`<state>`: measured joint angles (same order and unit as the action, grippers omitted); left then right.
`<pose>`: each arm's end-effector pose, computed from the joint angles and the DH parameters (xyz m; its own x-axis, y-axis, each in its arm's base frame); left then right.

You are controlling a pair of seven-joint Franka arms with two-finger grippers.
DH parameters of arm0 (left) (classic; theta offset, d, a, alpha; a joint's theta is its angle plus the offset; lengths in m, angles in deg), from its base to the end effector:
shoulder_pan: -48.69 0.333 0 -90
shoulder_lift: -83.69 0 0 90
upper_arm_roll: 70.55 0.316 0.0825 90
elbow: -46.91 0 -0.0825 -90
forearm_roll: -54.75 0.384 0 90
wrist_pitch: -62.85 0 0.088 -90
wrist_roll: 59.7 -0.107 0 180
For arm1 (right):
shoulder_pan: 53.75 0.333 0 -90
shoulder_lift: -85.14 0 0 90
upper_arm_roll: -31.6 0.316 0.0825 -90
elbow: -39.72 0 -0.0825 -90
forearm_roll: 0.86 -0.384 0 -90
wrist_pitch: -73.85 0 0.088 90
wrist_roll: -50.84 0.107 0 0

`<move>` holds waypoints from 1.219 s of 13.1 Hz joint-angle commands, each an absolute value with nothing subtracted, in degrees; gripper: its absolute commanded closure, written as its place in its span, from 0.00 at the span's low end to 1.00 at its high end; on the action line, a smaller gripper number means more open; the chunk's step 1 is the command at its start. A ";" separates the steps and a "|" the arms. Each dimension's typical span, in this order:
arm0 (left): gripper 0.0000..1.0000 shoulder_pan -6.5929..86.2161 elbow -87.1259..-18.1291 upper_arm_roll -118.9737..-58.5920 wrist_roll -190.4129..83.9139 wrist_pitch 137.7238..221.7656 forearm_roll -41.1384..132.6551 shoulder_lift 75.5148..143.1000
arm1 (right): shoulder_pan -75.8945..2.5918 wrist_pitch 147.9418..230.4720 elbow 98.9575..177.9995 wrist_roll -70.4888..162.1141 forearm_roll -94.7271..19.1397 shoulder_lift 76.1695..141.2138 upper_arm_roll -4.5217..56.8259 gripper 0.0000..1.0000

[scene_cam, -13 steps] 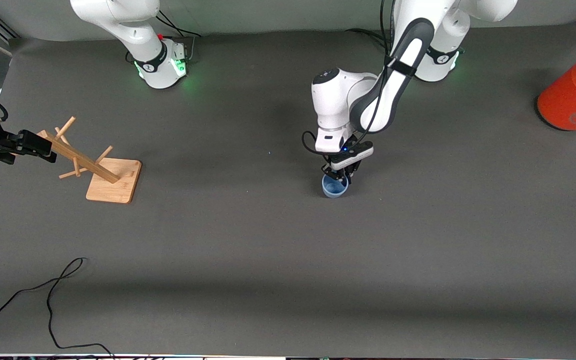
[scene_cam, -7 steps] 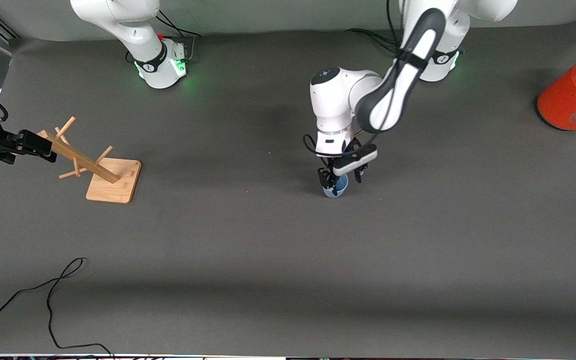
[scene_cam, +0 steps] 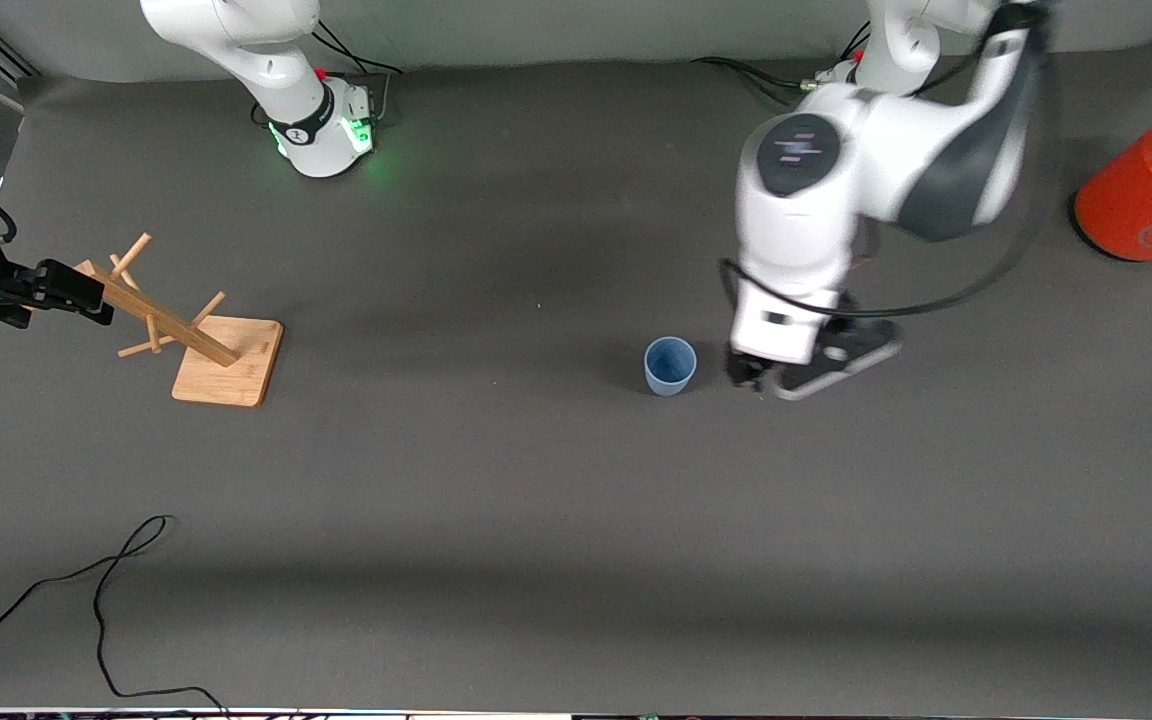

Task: Rotate and upright cup with both arms

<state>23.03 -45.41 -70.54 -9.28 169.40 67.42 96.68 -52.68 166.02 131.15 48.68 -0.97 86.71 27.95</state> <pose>0.5792 -0.2593 0.4973 0.9217 0.3474 0.1726 0.3701 -0.9208 -0.1233 0.5648 -0.0248 0.6007 0.9999 -0.0074 -0.0144 -0.0074 -1.0000 -0.0007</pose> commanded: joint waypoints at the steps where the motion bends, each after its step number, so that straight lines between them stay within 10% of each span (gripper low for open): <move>1: 0.00 33.35 -44.76 -71.07 -26.68 164.99 60.48 92.32 | -52.26 165.96 131.48 47.50 -0.95 86.02 27.56 0.00; 9: 0.00 51.38 -61.80 -75.61 -47.20 167.17 57.56 76.05 | -52.26 165.96 131.48 47.42 -0.95 86.02 27.56 0.00; 16: 0.00 47.11 -55.76 -68.36 -53.20 161.73 57.47 78.93 | -52.26 165.96 131.56 47.42 -0.95 86.02 27.56 0.00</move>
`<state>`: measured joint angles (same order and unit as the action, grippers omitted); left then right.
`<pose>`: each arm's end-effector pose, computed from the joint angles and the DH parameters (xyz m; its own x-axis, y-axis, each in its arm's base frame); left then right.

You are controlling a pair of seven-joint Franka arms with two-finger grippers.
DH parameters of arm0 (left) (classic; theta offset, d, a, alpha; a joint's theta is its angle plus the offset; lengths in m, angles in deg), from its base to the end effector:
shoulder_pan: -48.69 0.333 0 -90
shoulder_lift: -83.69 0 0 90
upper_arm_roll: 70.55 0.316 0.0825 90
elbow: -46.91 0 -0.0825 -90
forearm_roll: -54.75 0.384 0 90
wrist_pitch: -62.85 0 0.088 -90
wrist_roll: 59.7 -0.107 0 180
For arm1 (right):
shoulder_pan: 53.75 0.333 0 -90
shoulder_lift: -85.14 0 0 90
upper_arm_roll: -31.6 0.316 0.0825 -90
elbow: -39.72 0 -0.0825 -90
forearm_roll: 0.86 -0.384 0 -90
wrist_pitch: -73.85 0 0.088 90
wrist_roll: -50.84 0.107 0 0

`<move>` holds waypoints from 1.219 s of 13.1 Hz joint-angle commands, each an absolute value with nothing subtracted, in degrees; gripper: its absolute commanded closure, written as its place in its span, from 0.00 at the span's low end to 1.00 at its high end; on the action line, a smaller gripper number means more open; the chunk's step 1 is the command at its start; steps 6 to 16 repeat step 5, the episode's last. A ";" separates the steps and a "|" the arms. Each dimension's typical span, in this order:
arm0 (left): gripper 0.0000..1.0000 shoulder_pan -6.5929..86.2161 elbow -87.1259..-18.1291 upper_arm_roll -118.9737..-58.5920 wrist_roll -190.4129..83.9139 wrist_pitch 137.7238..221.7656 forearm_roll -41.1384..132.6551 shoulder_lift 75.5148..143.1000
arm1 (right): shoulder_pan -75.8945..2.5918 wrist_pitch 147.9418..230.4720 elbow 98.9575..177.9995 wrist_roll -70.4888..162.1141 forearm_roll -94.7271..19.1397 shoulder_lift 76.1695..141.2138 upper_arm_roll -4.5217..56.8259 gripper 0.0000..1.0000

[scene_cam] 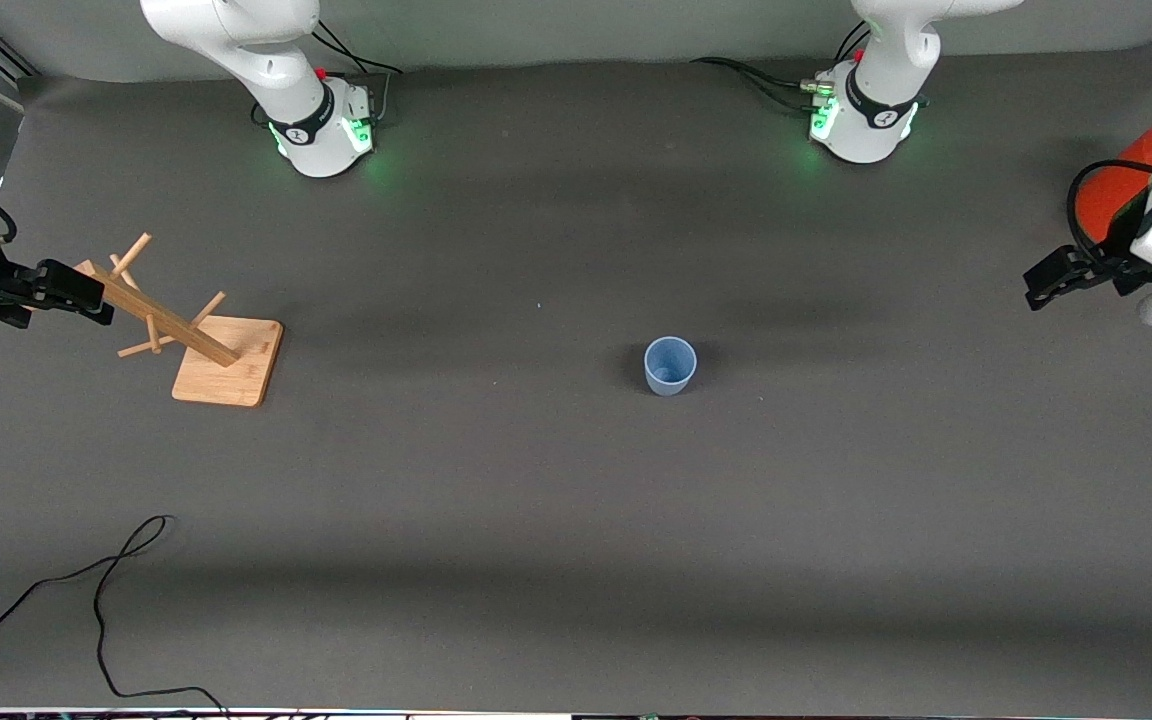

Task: Rotate and upright cup with both arms

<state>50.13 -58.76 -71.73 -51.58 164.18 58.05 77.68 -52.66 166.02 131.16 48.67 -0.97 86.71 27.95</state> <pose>0.5324 0.0070 0.5685 0.9903 0.1343 0.0368 0.1362 -0.9892 -0.0542 0.5648 -0.0246 0.6006 0.9999 -0.0069 -0.0146 -0.0069 -1.0000 -0.0007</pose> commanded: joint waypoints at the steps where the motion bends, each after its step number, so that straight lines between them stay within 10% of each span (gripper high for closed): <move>1: 0.00 47.10 -54.96 -68.35 -53.20 161.03 57.47 79.29 | -52.26 166.05 131.57 47.42 -0.95 86.02 27.56 0.00; 16: 0.00 47.02 -54.25 -68.35 -53.28 160.23 57.56 79.73 | -52.26 166.05 131.57 47.42 -0.95 86.02 27.56 0.00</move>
